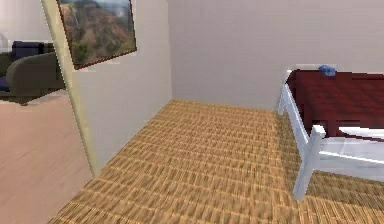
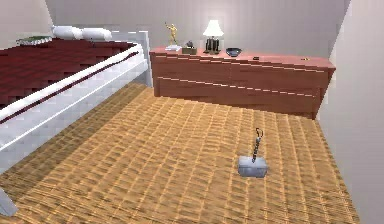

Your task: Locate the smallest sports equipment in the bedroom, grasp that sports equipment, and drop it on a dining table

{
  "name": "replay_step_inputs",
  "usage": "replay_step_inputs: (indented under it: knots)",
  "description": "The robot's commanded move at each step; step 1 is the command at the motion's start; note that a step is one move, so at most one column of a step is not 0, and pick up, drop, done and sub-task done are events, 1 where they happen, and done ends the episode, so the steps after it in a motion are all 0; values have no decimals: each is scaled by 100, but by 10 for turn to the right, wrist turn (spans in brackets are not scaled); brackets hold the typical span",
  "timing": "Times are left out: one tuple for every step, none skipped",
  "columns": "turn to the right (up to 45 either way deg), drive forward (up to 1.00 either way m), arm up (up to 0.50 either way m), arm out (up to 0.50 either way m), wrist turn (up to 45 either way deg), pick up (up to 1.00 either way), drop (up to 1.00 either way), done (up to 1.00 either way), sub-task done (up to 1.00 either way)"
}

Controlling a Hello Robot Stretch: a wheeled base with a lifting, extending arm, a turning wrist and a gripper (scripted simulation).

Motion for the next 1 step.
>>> replay_step_inputs:
  knots:
    - [-150,0,0,0,0,0,0,0,0]
